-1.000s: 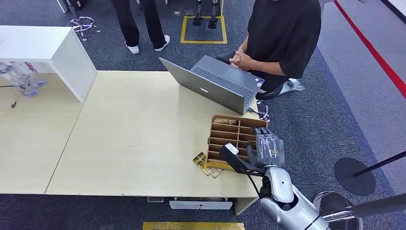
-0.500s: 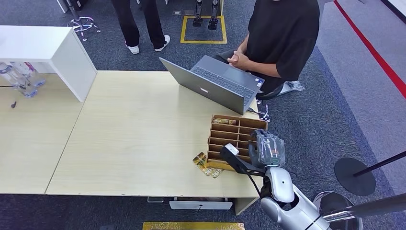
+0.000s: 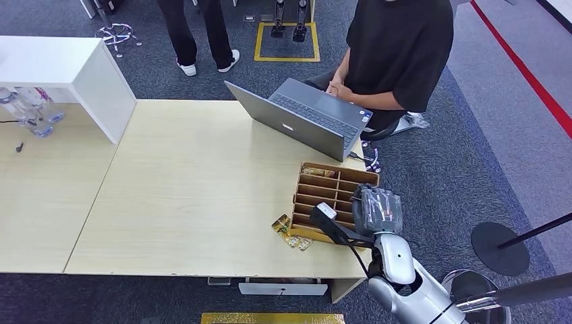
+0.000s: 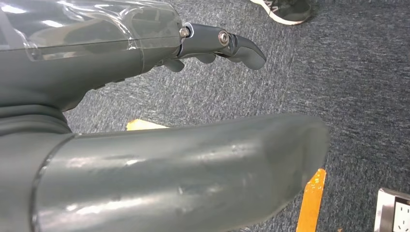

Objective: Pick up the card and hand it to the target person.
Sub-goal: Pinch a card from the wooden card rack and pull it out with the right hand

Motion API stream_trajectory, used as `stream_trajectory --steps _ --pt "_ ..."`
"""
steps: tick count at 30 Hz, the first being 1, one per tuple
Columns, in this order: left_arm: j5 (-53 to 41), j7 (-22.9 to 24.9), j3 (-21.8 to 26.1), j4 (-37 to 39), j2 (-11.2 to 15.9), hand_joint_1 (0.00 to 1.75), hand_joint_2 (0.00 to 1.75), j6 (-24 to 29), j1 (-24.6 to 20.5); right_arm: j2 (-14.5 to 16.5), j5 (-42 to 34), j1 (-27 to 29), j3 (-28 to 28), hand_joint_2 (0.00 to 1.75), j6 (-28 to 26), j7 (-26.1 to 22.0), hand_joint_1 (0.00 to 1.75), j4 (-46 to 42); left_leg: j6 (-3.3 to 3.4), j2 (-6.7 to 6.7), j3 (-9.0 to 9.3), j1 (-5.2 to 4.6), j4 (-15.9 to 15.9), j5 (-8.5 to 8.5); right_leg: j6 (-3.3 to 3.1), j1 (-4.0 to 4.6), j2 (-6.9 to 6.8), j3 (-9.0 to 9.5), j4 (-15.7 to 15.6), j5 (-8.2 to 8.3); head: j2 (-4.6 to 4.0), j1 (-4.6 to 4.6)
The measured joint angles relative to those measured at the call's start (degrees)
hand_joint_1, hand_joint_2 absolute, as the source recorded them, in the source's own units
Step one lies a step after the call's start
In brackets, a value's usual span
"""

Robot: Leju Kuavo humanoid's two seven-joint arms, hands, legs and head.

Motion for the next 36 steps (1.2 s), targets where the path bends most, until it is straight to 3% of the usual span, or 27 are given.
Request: stream_trajectory --steps 16,29,36 --pt "0.38 0.01 0.0 0.0 0.0 0.0 0.0 0.02 0.0 -0.04 6.07 0.07 -0.59 1.75 2.3 0.0 1.43 -1.73 0.0 0.0 0.0 0.0 0.01 0.0 0.0 0.0 0.0 0.0 0.0 0.0 0.0 0.0" --pt "1.87 -0.26 0.02 0.0 0.02 0.0 0.0 0.12 0.05 -1.38 13.41 -0.42 -1.71 1.75 5.68 0.0 1.39 -11.6 0.0 0.0 -0.01 0.0 0.01 0.0 0.0 0.0 0.0 0.0 0.0 0.01 0.0 -0.01" --pt "2.07 -0.31 0.01 0.0 0.02 0.0 0.0 0.13 0.05 -1.84 14.27 -1.3 -1.74 1.75 5.73 0.0 1.47 -15.74 0.0 0.0 0.0 0.0 0.01 0.0 0.0 0.0 0.0 0.0 0.0 0.01 0.0 0.0"
